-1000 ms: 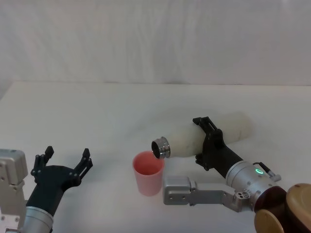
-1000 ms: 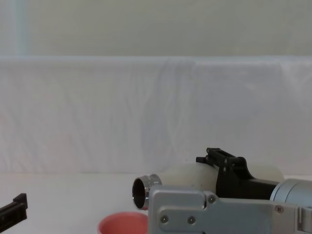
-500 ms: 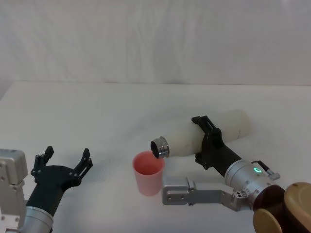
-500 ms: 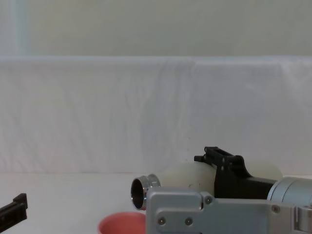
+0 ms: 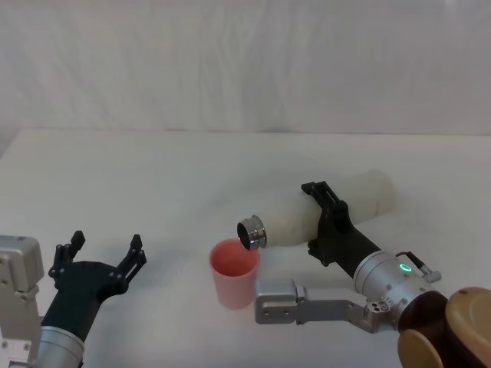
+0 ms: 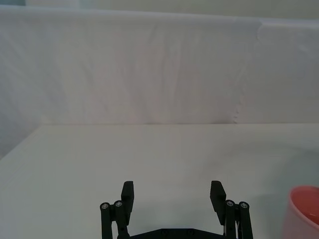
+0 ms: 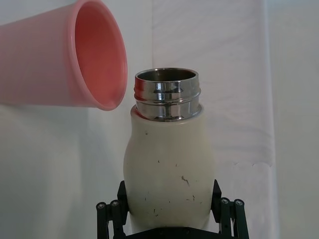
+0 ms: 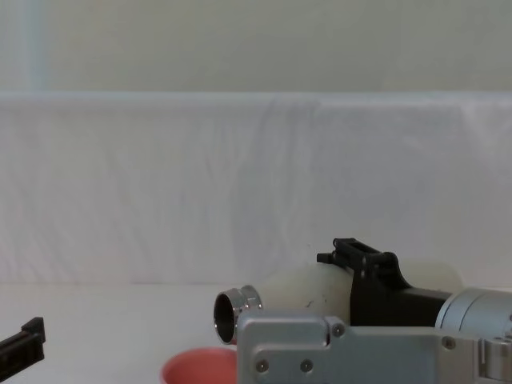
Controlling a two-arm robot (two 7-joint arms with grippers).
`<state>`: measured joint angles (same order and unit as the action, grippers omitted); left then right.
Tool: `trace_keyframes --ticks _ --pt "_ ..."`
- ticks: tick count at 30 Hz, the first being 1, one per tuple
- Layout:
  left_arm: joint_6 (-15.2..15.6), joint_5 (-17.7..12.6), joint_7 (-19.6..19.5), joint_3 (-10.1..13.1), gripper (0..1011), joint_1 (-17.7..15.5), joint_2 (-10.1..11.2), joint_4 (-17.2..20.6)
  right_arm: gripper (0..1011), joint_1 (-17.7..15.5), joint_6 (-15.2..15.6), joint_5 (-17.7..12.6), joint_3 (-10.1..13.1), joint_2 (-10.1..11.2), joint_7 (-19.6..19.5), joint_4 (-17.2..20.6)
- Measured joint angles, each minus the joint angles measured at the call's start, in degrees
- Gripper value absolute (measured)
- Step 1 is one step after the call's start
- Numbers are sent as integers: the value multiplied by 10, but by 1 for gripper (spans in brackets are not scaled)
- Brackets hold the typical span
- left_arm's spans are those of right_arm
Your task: Grasp the thermos with one hand and pour water into the cup lid.
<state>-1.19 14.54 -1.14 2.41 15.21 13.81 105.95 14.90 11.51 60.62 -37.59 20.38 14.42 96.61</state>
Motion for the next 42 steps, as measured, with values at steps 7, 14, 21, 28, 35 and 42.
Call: trace_keyframes --ticks 7,14,21,28,35,42 --pt "0 0 0 0 1001 0 0 0 958 2 3 7 -3 1 1 1" --pt "0 0 0 0 1001 0 0 0 958 6 5 15 -6 2 3 1" --pt "0 0 0 0 1001 0 0 0 958 8 6 22 -9 2 4 1" --pt "0 0 0 0 1001 0 0 0 958 9 8 26 -12 2 4 0" --pt "0 0 0 0 1001 0 0 0 958 11 9 29 -13 1 4 -1" --pt "0 0 0 0 1001 0 0 0 958 12 9 32 -14 1 4 -2"
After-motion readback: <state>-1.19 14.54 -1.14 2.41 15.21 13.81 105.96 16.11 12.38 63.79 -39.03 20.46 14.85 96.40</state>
